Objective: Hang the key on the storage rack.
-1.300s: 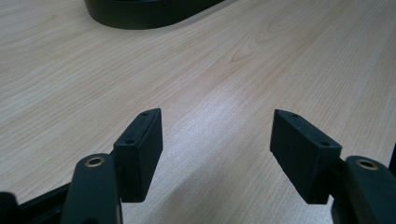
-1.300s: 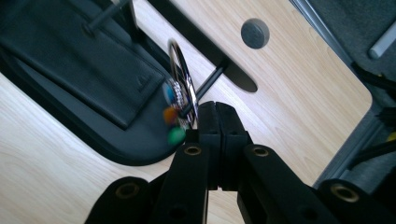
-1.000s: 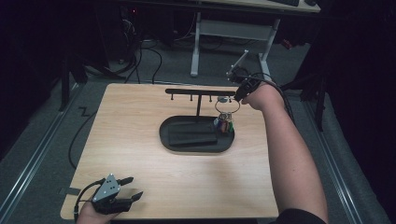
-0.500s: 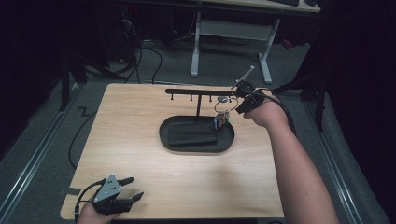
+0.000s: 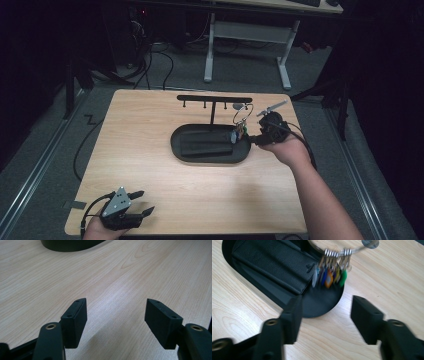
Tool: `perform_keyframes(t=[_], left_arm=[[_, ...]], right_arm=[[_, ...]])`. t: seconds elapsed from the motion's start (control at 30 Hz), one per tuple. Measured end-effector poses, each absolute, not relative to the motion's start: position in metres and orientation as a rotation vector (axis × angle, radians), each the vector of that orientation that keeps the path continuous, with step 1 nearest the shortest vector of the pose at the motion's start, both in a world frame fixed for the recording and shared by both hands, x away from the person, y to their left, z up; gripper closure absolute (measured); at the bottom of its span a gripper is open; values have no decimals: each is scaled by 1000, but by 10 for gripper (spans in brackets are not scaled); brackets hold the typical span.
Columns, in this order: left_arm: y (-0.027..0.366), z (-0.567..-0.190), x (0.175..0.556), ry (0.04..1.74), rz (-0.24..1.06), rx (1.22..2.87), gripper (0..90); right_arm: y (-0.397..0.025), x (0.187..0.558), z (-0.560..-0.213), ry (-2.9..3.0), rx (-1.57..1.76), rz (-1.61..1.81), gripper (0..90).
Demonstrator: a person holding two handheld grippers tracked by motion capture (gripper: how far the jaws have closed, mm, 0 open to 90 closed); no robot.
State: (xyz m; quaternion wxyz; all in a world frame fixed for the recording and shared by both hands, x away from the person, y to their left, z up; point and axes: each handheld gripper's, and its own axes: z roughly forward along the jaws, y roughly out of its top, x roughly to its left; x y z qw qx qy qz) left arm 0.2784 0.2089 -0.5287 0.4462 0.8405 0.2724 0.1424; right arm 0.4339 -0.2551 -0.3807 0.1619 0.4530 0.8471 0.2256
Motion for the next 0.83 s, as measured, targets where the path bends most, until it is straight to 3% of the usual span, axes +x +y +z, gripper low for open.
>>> perform_keyframes(t=[0.23,0.33,0.53,0.83], left_arm=[[208,-530,279,681,350,2087,349],[208,-531,279,683,348,2090,347],[207,-532,278,704,337,2083,346],[200,-529,275,744,369,2084,348]], right_arm=[[-266,390,-423,2281,1267,762,308],[-271,349,-456,2198,1281,858,245],[-291,292,-505,2030,1326,966,227],[-311,273,-503,1950,1380,1064,237]])
